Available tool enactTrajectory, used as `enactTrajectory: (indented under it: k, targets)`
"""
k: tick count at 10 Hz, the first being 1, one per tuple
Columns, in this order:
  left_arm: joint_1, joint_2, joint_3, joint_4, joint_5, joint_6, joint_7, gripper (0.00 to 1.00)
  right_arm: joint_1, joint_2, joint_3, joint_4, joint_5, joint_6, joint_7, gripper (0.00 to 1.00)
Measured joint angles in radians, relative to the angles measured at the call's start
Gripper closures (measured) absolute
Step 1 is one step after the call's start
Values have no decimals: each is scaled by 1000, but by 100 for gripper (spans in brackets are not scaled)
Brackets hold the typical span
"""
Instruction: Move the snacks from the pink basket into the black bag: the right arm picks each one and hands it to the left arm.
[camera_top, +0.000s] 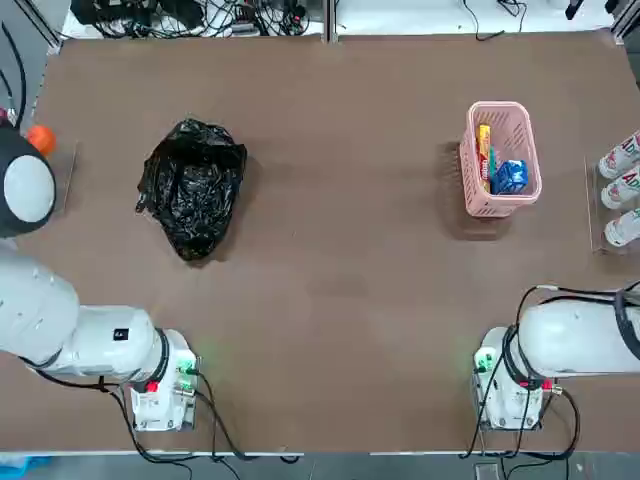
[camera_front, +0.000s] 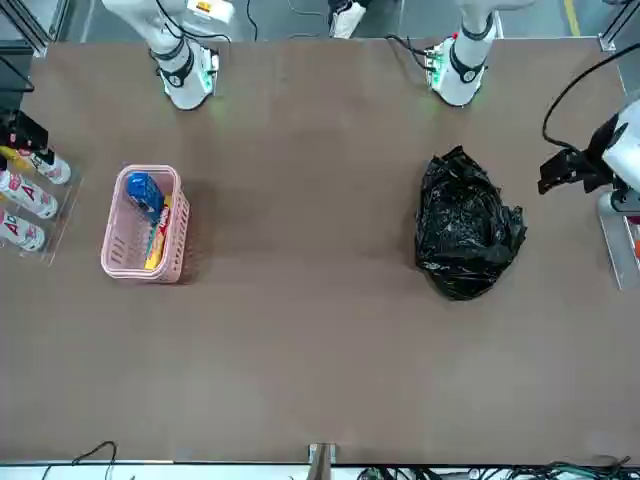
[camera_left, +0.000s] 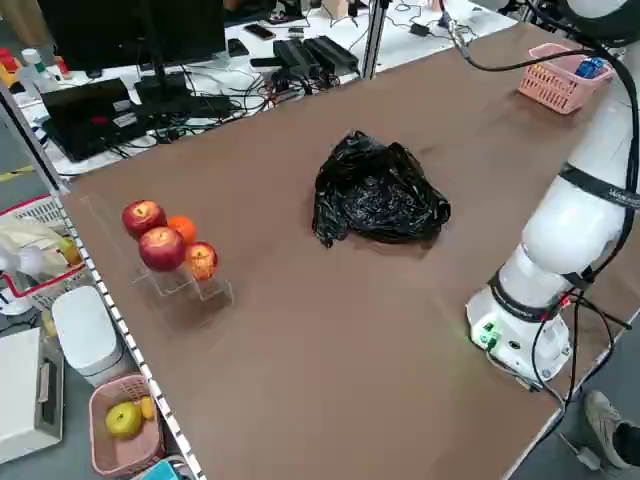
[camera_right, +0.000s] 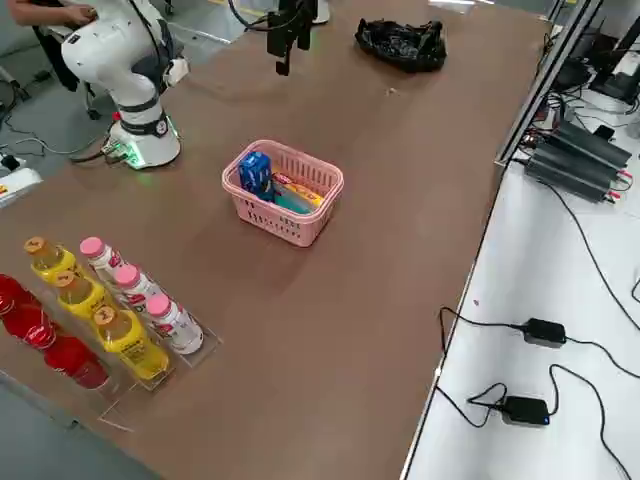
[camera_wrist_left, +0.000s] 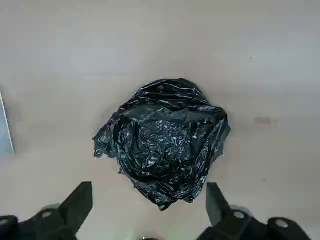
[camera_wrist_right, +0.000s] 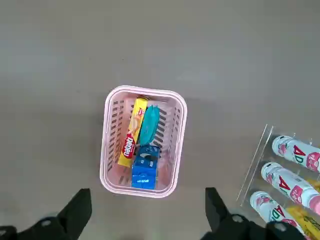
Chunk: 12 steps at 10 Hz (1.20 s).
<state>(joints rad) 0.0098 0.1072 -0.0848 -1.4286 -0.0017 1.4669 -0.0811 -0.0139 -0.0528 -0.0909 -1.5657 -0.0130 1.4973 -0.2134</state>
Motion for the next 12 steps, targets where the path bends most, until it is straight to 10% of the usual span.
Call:
enactTrajectory:
  k: [8,12]
  targets:
    - [-1,0,0,-3,0,-12,-5,0,104,0,7,-5,3,-29,140,0]
    - [-4,0,-2,-3,0,-12,-5,0,140,9,3,-158,3,109,193,0]
